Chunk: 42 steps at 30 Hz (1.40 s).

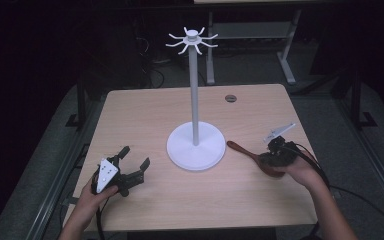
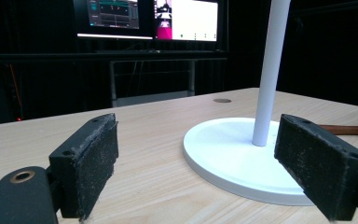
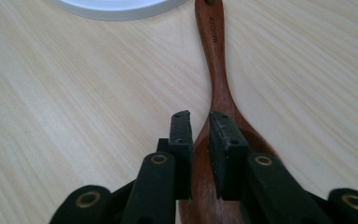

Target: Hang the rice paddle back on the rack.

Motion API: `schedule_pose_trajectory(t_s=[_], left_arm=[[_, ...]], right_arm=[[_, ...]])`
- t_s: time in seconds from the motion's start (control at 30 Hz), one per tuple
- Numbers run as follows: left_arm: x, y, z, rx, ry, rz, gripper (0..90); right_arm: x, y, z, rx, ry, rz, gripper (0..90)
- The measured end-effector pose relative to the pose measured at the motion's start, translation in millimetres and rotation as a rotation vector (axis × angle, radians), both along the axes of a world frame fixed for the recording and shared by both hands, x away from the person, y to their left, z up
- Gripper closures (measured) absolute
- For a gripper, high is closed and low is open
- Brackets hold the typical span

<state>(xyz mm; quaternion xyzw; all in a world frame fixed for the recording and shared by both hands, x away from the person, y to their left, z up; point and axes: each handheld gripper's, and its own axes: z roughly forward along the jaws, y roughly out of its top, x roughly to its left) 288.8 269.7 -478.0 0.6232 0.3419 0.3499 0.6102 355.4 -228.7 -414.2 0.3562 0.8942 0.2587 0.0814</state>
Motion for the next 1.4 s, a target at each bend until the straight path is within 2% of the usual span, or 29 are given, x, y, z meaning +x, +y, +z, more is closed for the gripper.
schedule_pose_trajectory(t_s=[0.07, 0.33, 0.37, 0.5, 0.73, 0.77, 0.93, 1.03, 1.1, 1.17, 1.2, 1.4], left_arm=[[0.0, 0.0, 0.0, 0.000, 0.000, 0.000, 13.0], [0.0, 0.0, 0.0, 0.000, 0.000, 0.000, 13.0], [0.0, 0.0, 0.0, 0.000, 0.000, 0.000, 13.0], [0.0, 0.0, 0.0, -0.001, 0.000, -0.001, 13.0], [0.0, 0.0, 0.0, -0.001, 0.000, -0.002, 13.0], [0.0, 0.1, 0.0, -0.001, 0.000, -0.002, 13.0], [-0.1, -0.2, -0.1, -0.001, 0.000, -0.002, 13.0], [-0.1, 0.0, 0.0, 0.000, 0.000, -0.002, 13.0], [-0.2, -0.1, -0.1, 0.000, 0.000, -0.002, 12.9], [-0.2, -0.2, -0.1, 0.000, -0.001, -0.002, 13.0], [-0.3, -0.2, -0.1, 0.000, 0.000, -0.002, 13.0], [-0.2, -0.2, -0.1, -0.001, 0.000, -0.002, 13.0]], right_arm=[[2.7, 2.6, 0.5, -0.015, 0.003, 0.008, 76.9], [28.5, 25.2, 2.3, -0.131, 0.037, 0.046, 72.5], [28.5, 25.2, 2.3, -0.131, 0.037, 0.046, 72.5], [42.7, 37.4, 0.4, -0.187, 0.076, 0.072, 70.7], [57.9, 49.4, -3.0, -0.228, 0.115, 0.087, 68.8], [62.6, 52.8, -6.0, -0.249, 0.123, 0.091, 68.8], [72.3, 60.1, -11.3, -0.285, 0.145, 0.111, 68.8], [75.0, 61.8, -13.1, -0.288, 0.150, 0.112, 68.8], [76.9, 63.8, -16.1, -0.311, 0.159, 0.112, 68.8], [78.1, 65.1, -17.8, -0.306, 0.170, 0.113, 68.8], [79.7, 65.8, -19.3, -0.324, 0.169, 0.117, 68.8], [81.3, 67.8, -21.8, -0.332, 0.185, 0.114, 70.4]])
